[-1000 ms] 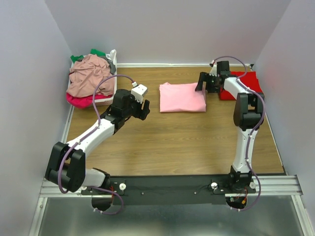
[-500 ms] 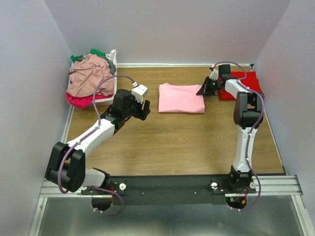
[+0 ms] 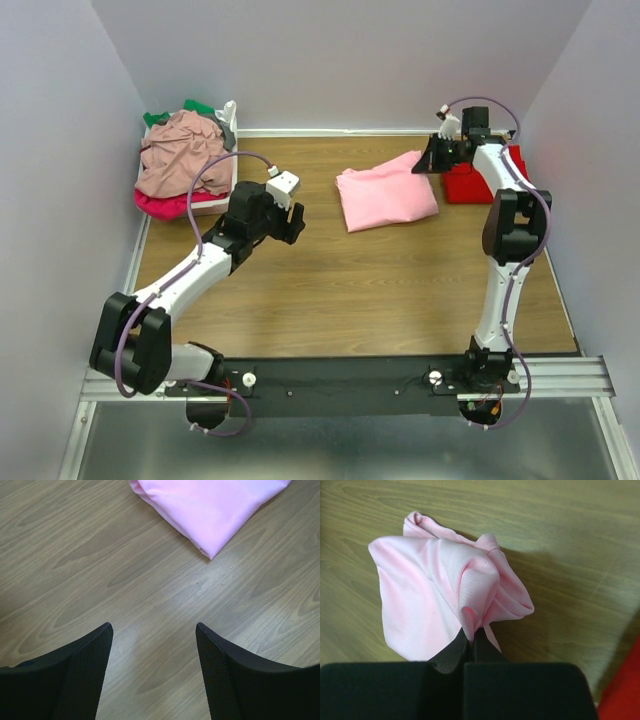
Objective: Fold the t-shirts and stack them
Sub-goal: Neatly place the folded tshirt to the corner
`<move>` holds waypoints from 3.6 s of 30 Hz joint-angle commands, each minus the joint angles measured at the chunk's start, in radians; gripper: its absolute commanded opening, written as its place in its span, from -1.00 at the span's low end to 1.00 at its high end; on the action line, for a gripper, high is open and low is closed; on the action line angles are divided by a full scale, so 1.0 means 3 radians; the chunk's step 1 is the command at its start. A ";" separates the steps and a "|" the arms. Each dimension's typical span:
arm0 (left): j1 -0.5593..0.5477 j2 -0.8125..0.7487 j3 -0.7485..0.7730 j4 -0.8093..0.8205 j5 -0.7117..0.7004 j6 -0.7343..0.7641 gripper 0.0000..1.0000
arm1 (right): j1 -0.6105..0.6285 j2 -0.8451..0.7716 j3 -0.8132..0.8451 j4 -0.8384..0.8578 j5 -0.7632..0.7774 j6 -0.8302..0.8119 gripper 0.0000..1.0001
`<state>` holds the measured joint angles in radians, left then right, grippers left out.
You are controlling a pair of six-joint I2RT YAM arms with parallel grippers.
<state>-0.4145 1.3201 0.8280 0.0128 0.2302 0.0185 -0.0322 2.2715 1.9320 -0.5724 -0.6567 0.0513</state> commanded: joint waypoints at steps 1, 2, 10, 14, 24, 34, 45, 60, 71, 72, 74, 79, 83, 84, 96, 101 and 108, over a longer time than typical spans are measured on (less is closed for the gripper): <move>-0.0030 -0.0105 0.0032 0.0003 0.0061 0.0041 0.50 | -0.0005 -0.0254 0.0197 -0.0311 0.0378 -0.0365 -0.99; -0.0035 -0.0100 0.0032 -0.0002 0.0061 0.0051 0.49 | -0.0005 -0.0280 0.0222 -0.0326 0.0419 -0.0381 -0.99; -0.0040 -0.0105 0.0032 -0.0012 0.0061 0.0066 0.49 | -0.0005 -0.0301 0.0422 -0.0408 0.0670 -0.0416 -0.99; -0.0045 -0.0100 0.0042 -0.0012 0.0076 0.0066 0.49 | -0.0005 -0.0265 0.0529 -0.0444 0.0788 -0.0442 -0.99; -0.0055 -0.0090 0.0042 -0.0022 0.0087 0.0076 0.49 | -0.0005 -0.0321 0.0861 -0.0536 0.1156 -0.0575 -0.99; -0.0076 -0.0100 0.0042 -0.0022 0.0076 0.0087 0.49 | -0.0005 -0.0438 0.0949 -0.0567 0.1565 -0.0713 -1.00; -0.0101 -0.0105 0.0047 -0.0027 0.0071 0.0092 0.49 | -0.0005 -0.0607 0.1036 -0.0567 0.1867 -0.0861 -1.00; -0.0127 -0.0105 0.0052 -0.0037 0.0046 0.0107 0.48 | -0.0005 -0.0735 0.1072 -0.0577 0.2020 -0.0923 -1.00; -0.0147 -0.0115 0.0063 -0.0037 0.0020 0.0112 0.48 | -0.0010 -0.0904 0.0954 -0.0577 0.2123 -0.1004 -1.00; -0.0147 -0.0120 0.0057 -0.0037 0.0015 0.0117 0.48 | -0.0015 -0.0909 0.0944 -0.0577 0.2123 -0.1004 -0.99; -0.0152 -0.0131 0.0057 -0.0037 0.0005 0.0117 0.48 | -0.0020 -0.0904 0.0944 -0.0577 0.2128 -0.1004 -0.99; -0.0158 -0.0141 0.0057 -0.0037 -0.0006 0.0128 0.48 | -0.0041 -0.0919 0.0928 -0.0577 0.2123 -0.1010 -1.00; -0.0168 -0.0131 0.0057 -0.0037 -0.0016 0.0128 0.48 | -0.0061 -0.0960 0.0933 -0.0577 0.2112 -0.1020 -1.00; -0.0173 -0.0131 0.0057 -0.0037 -0.0021 0.0133 0.48 | -0.0066 -0.0970 0.0928 -0.0572 0.2112 -0.1025 -0.99; -0.0183 -0.0115 0.0068 -0.0109 -0.0046 0.0148 0.48 | -0.0164 -0.1078 0.0872 -0.0587 0.2082 -0.1040 -0.99; -0.0193 -0.0115 0.0068 -0.0114 -0.0062 0.0153 0.48 | -0.0184 -0.1139 0.0836 -0.0592 0.2061 -0.1035 -0.99; -0.0198 -0.0120 0.0078 -0.0124 -0.0067 0.0153 0.48 | -0.0189 -0.1206 0.0775 -0.0603 0.2041 -0.1035 -0.99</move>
<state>-0.4671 1.3067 0.8280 -0.0040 0.2314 0.0559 -0.0799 1.9514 2.1731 -0.7559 -0.0422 -0.2485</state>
